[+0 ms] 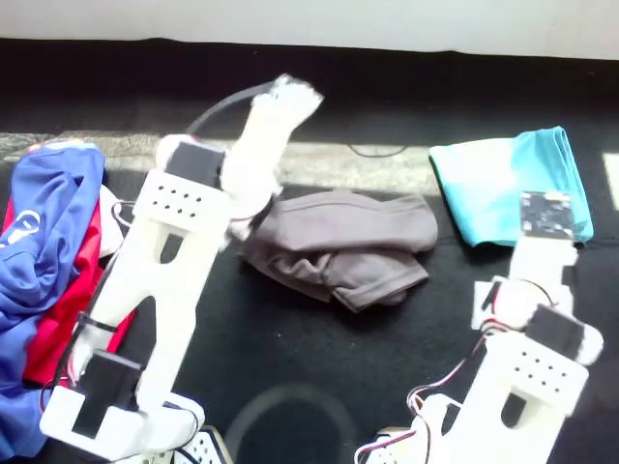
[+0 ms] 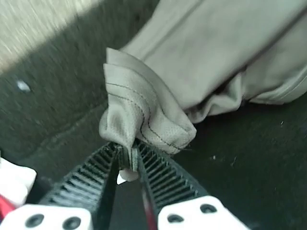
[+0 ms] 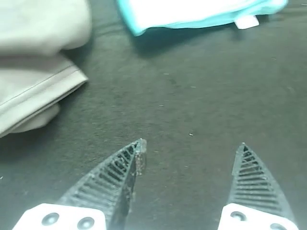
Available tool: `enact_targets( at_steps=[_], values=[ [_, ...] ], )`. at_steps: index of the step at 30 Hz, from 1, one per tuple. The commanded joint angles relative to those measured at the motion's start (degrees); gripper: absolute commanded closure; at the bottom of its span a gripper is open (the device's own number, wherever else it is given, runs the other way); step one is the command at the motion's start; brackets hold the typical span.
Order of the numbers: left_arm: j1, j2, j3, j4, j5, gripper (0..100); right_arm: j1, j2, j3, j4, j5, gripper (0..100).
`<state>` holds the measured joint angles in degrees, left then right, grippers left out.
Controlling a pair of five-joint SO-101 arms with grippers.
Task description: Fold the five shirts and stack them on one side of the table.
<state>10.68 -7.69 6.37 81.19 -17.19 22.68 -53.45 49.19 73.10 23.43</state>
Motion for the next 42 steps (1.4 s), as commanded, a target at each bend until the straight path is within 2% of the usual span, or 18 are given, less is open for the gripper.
enact_targets(
  at_steps=[1, 4, 8, 13, 17, 23, 28, 30, 34, 37, 42],
  values=[
    [-6.02, -0.40, 7.25, -1.05, 0.44, 99, -5.14, 4.44, -0.40, -0.31, -3.52, 71.4],
    [-12.70, -0.40, 9.71, -5.19, 0.97, 99, -12.97, 9.63, -1.71, -0.22, -5.89, 71.4],
    [-19.03, -0.40, 9.54, -13.54, 6.42, 99, -27.91, 14.55, -3.82, 1.63, -5.98, 71.4],
    [-19.74, -0.40, 9.54, -17.32, 8.97, 99, -46.20, 18.07, -6.55, 0.13, -5.98, 71.4],
    [-19.38, -0.40, 9.54, -17.41, 8.97, 99, -52.53, 23.96, -6.02, -6.99, -6.33, 71.2],
    [-19.38, -0.40, 9.54, -17.41, 8.97, 99, -54.73, 36.35, -8.22, -10.15, -6.33, 59.7],
    [-19.38, -0.40, 9.54, -17.32, 8.97, 99, -51.82, 46.11, -12.26, -13.76, -6.24, 59.4],
    [-19.30, -0.40, 9.54, -17.23, 8.97, 99, -49.10, 48.66, -15.25, -13.76, -6.33, 64.8],
    [-19.12, -0.40, 9.54, -17.05, 8.97, 99, -42.95, 48.75, -20.97, -13.58, -6.33, 86.8],
    [-19.03, -0.40, 9.45, -17.05, 8.97, 99, -38.90, 46.11, -24.75, -12.09, -6.42, 98.2],
    [-16.40, -0.48, 6.90, -16.97, 9.14, 99, -33.36, 40.31, -30.99, -11.21, -6.33, 99.2]
  ],
)
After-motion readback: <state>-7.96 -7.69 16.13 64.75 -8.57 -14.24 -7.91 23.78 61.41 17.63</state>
